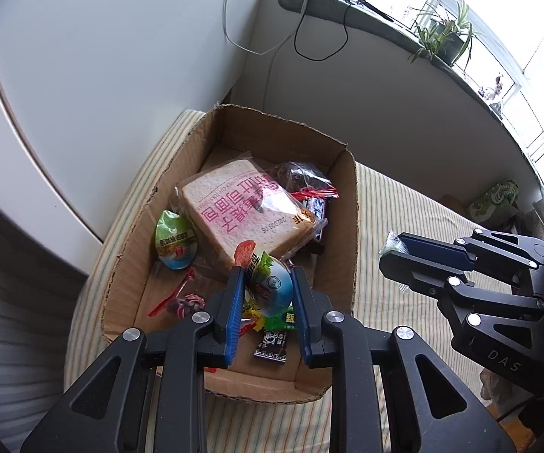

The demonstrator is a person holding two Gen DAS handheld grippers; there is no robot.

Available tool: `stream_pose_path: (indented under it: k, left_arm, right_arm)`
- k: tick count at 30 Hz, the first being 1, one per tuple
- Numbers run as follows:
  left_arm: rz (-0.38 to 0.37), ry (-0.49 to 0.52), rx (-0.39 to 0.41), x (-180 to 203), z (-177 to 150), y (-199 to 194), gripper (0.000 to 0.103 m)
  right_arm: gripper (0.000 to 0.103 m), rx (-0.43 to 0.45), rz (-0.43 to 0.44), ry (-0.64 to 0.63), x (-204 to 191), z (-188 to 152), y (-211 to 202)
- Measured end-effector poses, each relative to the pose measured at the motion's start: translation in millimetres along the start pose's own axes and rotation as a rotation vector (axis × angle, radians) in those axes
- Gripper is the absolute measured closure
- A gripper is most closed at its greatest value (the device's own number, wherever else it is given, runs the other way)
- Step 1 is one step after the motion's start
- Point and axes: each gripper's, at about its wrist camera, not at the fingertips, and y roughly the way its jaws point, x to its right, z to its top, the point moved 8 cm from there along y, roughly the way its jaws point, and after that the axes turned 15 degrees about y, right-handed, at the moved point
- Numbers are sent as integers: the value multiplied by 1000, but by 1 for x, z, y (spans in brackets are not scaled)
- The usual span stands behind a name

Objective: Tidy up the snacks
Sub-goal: 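Carry both items over the box and open both grippers to drop them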

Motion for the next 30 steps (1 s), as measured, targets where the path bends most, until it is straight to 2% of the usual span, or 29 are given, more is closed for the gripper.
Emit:
stream_pose_path:
  k: [12,14,15,16,25,28,30]
  left_arm:
    - [16,-1,4,-12,-4,-3,79]
    - [27,-1,7,-14,-4,-4,79]
    - [33,-2,6,-14,-5,-4,79]
    - [34,-6,5,-15,-5,-5,79]
    - [58,-15,17,-21,-7,-13,76]
    - [68,-12,28,-20,-7,-19,67]
    - [75,-6,36,-18,-7,-23,66]
  right_arm:
    - [82,-12,17,18,-10,8,5]
    - [64,-16,9,19,-10,9,6]
    - [43,-19,11,19,-11,9,6]
    - [33,-14,13,21,-11,9,6]
    - [33,11,3,33,-8,9,-4]
    - [33,20,2,32,-6,8,-12]
    - [33,28,0,32,-6,7,-17]
